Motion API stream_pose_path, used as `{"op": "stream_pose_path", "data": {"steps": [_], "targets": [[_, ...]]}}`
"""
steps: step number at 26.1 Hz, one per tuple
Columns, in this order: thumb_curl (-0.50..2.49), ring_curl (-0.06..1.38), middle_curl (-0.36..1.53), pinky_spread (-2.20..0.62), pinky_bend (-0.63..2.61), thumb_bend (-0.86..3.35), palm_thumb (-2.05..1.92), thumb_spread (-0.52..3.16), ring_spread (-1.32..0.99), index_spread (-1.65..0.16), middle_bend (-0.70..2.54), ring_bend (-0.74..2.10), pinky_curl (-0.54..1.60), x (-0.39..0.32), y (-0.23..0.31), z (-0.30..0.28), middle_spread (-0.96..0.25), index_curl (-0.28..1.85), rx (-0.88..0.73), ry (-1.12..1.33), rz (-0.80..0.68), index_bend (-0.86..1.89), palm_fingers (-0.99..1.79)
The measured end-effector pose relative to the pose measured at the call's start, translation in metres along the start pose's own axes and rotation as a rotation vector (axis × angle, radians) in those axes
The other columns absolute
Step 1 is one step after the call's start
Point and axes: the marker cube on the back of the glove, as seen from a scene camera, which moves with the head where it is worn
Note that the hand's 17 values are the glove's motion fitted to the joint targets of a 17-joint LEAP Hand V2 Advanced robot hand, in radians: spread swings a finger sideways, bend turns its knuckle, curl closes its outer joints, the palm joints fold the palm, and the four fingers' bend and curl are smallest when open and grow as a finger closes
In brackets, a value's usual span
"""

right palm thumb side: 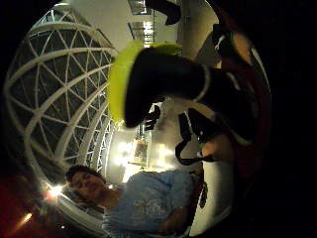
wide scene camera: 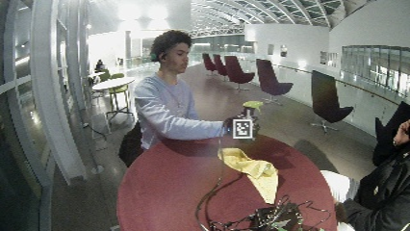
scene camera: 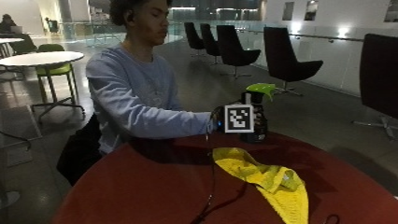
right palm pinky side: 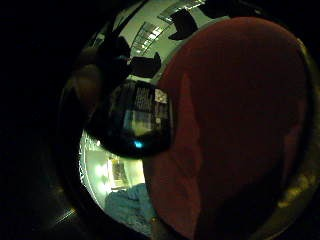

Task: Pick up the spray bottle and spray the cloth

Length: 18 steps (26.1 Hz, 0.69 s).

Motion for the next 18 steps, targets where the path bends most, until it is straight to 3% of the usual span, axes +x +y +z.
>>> {"op": "stream_pose_path", "data": {"steps": [7, 18], "targets": [[0.53, 0.36, 0.44, 0.15, 0.15, -0.02, 0.82, 0.95, -0.05, -0.29, 0.29, 0.34, 0.25, 0.025, 0.074, -0.09, -0.08, 0.47, 0.133, 0.256, 0.003, 0.14, 0.82], [0.45, 0.36, 0.44, 0.15, 0.16, -0.04, 0.67, 1.07, -0.02, -0.3, 0.3, 0.35, 0.25, 0.087, 0.203, -0.187, -0.07, 0.4, 0.301, 0.558, 0.167, 0.12, 0.77]]}}
